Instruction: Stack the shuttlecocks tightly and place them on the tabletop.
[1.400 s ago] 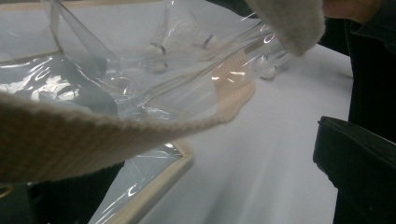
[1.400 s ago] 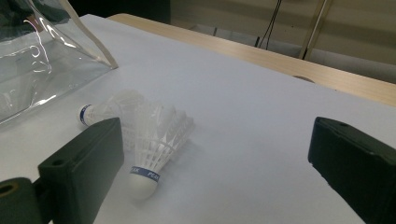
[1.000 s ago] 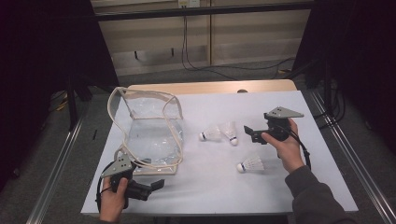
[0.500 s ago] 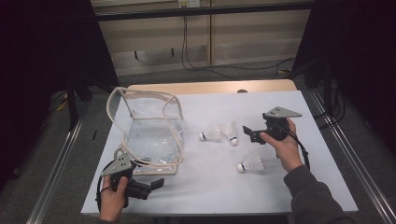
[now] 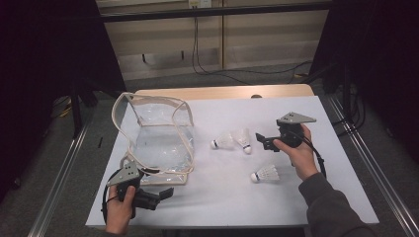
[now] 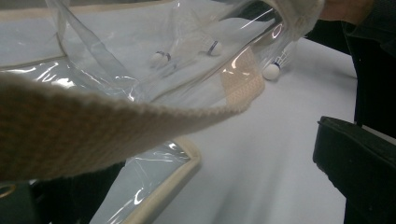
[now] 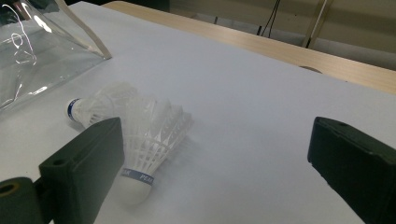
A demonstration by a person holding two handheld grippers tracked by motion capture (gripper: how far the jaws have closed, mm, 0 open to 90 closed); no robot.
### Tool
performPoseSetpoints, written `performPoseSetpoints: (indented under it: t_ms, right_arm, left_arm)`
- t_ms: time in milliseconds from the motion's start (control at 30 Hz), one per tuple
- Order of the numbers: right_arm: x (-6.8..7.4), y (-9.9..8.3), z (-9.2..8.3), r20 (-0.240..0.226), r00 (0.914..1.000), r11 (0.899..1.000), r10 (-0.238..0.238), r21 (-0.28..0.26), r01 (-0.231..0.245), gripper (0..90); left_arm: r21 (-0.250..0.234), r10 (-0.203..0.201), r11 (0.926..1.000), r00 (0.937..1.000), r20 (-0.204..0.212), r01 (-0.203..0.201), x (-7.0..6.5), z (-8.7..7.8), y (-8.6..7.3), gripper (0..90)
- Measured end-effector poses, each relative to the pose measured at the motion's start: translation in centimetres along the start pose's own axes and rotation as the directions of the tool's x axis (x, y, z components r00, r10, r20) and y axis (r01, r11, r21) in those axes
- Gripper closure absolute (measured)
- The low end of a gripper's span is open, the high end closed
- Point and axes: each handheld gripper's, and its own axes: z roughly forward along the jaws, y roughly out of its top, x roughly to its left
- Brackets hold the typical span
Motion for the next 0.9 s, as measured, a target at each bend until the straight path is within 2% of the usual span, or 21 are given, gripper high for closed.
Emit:
performPoseSetpoints:
  t_ms: [433, 900]
  right_arm:
    - [0.0, 0.3, 0.8, -0.008, 0.9999, 1.000, -0.012, 0.024, 0.012, 3.4]
    - [0.8, 1.0, 2.1, -0.042, 0.9983, 0.998, -0.039, 0.048, 0.041, 3.5]
  left_arm:
    - [0.005, 0.001, 1.0000, 1.0000, -0.009, 0.000, 0.0, -0.1, -0.2, 3.1]
    - [0.003, -0.004, 1.0000, 1.0000, -0.009, 0.004, 0.0, -0.1, -0.3, 2.6]
